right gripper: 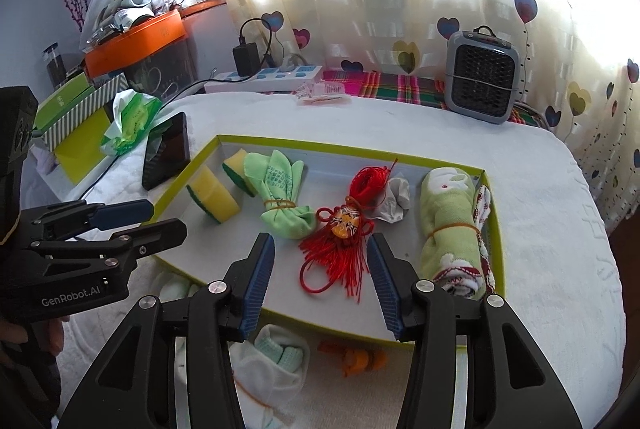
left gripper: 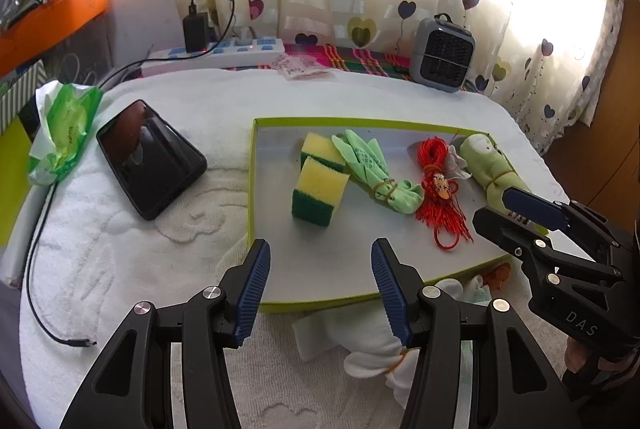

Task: Organize soft objects
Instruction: 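Withdraw both tools toward the white cloth bundles beside the box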

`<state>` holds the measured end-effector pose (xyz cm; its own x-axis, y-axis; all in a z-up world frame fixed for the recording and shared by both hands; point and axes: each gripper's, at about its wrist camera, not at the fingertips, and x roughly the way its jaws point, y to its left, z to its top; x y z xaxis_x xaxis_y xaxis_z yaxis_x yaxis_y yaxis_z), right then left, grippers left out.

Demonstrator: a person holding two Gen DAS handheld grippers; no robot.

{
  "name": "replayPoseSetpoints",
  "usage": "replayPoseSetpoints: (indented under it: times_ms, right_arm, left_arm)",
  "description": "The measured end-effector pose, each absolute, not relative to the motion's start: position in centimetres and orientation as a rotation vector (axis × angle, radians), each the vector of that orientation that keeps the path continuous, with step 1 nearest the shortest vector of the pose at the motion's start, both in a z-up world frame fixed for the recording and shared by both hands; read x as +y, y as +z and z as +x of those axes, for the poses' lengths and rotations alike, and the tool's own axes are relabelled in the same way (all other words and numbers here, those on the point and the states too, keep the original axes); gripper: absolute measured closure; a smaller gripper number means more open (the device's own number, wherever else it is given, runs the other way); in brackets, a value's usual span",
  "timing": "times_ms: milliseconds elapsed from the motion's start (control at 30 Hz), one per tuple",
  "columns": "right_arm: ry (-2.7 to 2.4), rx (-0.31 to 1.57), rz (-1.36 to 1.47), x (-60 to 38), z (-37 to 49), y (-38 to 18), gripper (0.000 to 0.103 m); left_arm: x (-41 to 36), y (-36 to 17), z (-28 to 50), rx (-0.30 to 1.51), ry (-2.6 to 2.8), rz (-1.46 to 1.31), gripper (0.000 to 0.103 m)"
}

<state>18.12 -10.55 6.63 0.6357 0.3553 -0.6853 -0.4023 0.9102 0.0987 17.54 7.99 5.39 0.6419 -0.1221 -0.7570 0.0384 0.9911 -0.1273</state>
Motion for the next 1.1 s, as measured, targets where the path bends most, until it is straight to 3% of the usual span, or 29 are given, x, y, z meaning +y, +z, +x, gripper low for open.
replayPoseSetpoints:
  times_ms: [1100]
  right_arm:
    - [0.42,0.8,0.027,-12.5,14.5,5.8,0.053]
  left_arm:
    - [9.4,4.8,13.4,0.853,-0.088,-0.161,0.051]
